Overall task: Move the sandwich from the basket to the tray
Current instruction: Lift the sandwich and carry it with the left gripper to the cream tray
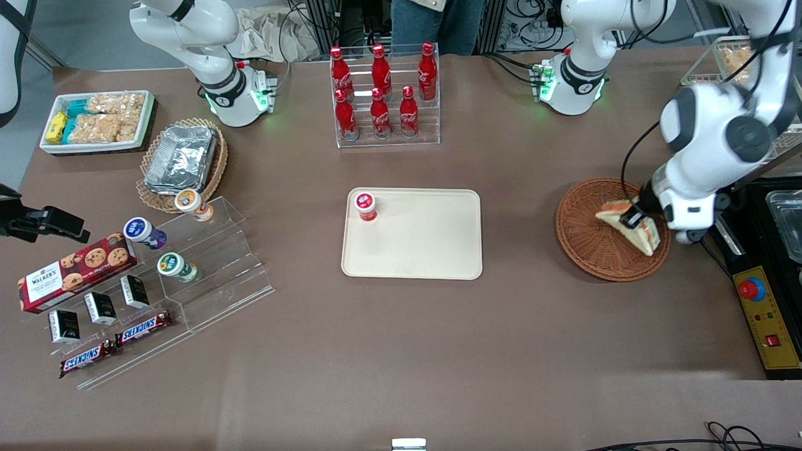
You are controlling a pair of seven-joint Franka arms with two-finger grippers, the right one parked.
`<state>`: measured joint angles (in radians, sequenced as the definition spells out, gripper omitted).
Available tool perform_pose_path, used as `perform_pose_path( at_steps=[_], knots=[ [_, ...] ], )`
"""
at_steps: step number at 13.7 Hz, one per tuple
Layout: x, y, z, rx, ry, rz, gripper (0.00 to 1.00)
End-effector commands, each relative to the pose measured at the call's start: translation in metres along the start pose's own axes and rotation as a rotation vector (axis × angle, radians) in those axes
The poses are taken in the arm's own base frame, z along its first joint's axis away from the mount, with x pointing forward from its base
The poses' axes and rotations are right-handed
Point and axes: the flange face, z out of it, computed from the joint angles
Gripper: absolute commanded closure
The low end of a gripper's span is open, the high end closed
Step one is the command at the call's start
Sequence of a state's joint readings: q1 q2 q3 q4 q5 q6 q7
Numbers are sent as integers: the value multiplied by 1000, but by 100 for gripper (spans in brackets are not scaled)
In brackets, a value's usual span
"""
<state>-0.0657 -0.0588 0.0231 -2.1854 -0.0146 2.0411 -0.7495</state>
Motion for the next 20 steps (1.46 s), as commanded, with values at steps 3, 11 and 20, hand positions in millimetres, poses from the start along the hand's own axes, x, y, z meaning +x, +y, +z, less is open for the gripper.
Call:
perform_pose_path(
  at_steps=[3, 11, 20],
  knots=[
    [-35, 56, -71, -49, -136, 240, 100],
    [-182, 157, -26, -6, 2, 615, 100],
    [-262, 196, 144, -60, 20, 818, 100]
  ],
)
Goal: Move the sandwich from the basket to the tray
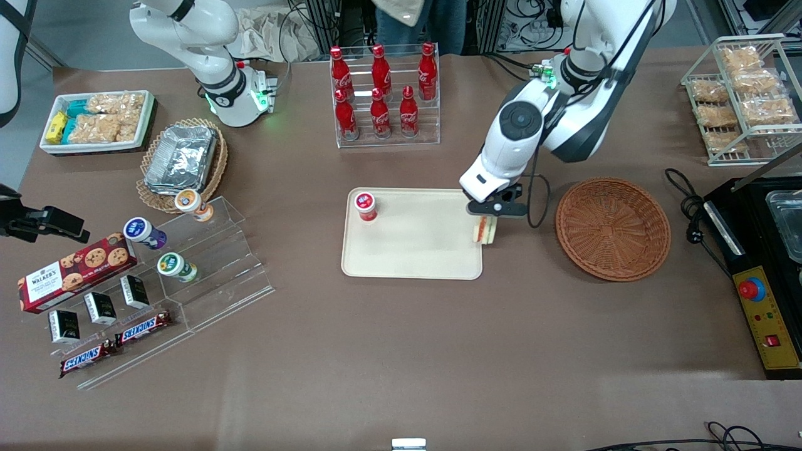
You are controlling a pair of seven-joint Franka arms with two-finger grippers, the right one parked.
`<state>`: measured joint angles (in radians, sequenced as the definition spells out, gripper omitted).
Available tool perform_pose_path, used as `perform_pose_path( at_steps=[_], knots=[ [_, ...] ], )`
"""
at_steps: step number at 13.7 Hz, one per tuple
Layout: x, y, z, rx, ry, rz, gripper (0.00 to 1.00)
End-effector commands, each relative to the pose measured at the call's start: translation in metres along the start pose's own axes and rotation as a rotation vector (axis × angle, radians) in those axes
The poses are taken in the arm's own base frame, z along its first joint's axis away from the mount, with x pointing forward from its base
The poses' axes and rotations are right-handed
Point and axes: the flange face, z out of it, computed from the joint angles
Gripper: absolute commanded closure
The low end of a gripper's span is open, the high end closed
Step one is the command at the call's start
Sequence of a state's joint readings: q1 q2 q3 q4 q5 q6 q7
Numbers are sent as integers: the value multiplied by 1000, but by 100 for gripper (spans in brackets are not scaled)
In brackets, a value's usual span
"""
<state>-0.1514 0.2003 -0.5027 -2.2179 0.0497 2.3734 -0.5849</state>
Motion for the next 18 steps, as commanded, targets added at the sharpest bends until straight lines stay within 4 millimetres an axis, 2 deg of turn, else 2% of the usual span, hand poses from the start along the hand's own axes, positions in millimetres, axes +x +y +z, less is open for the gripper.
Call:
perform_pose_path(
  at_steps=[1, 5, 6, 7, 11, 13, 14, 15, 17, 18],
  knots=[
    [1, 15, 33, -37, 2, -17, 100],
    [-2, 23, 70, -1, 11, -6, 100],
    [-2, 23, 78, 19, 14, -8, 64],
    [0, 24, 81, 30, 24, -5, 1],
    [4, 28, 73, 31, 42, -9, 0],
    [9, 27, 31, 84, 72, -17, 0],
    [20, 29, 4, 115, 72, -24, 0],
    [36, 32, -30, 140, 49, -55, 0],
    [69, 39, -122, 88, -11, -115, 0],
    [79, 31, -162, 72, -56, -83, 0]
  ],
)
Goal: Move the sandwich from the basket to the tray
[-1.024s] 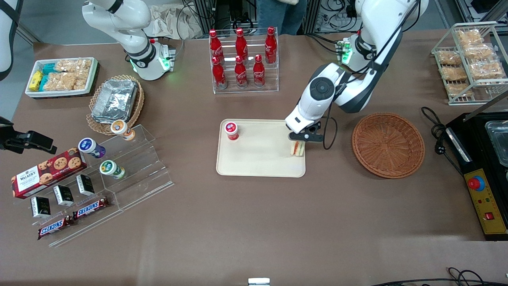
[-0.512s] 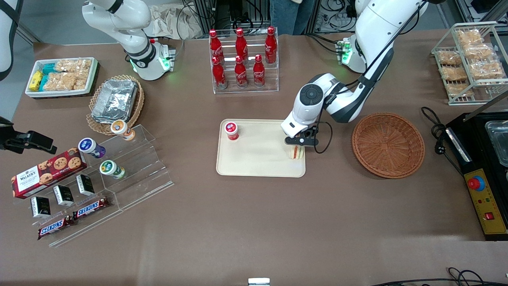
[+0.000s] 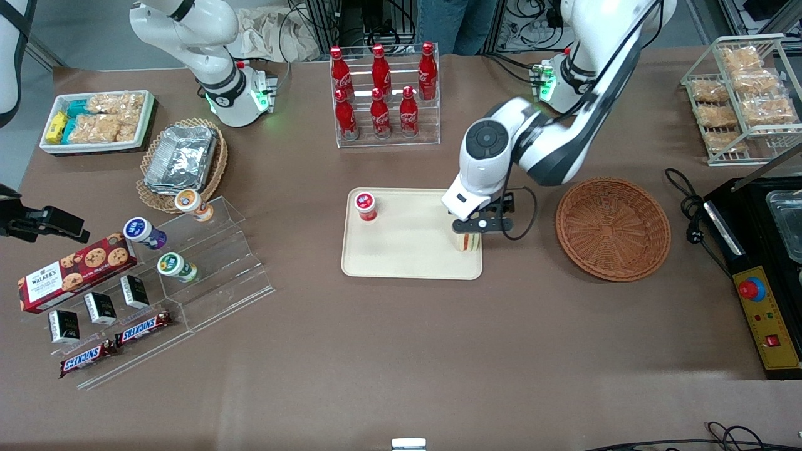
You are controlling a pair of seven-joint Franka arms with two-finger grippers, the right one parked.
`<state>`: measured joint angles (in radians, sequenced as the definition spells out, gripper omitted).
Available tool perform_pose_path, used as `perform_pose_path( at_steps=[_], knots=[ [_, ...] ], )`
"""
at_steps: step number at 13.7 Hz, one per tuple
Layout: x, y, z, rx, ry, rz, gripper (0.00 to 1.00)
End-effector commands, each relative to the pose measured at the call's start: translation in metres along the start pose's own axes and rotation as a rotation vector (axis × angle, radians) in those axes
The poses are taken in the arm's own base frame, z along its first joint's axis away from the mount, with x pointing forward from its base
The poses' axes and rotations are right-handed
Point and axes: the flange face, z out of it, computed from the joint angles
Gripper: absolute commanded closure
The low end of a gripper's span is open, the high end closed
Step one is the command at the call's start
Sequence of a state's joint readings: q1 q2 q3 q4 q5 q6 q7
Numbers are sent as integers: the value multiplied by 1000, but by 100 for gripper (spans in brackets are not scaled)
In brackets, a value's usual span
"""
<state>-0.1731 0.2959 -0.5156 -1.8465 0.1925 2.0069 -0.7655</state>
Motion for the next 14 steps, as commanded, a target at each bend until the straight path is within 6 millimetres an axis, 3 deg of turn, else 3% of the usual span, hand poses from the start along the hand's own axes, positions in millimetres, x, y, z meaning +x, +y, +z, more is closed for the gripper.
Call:
perform_pose_path(
  at_steps=[1, 3, 6, 8, 9, 11, 14],
  knots=[
    [39, -41, -109, -36, -89, 41, 0],
    [56, -97, -142, -63, -132, 63, 0],
    [63, -172, -188, -130, -64, 92, 0],
    [54, -199, -215, -158, -27, 47, 0],
    [53, -226, -226, -145, 0, -14, 0],
    [43, -260, -239, -140, 35, -83, 0],
    [30, -283, -256, -138, 53, -112, 0]
  ],
)
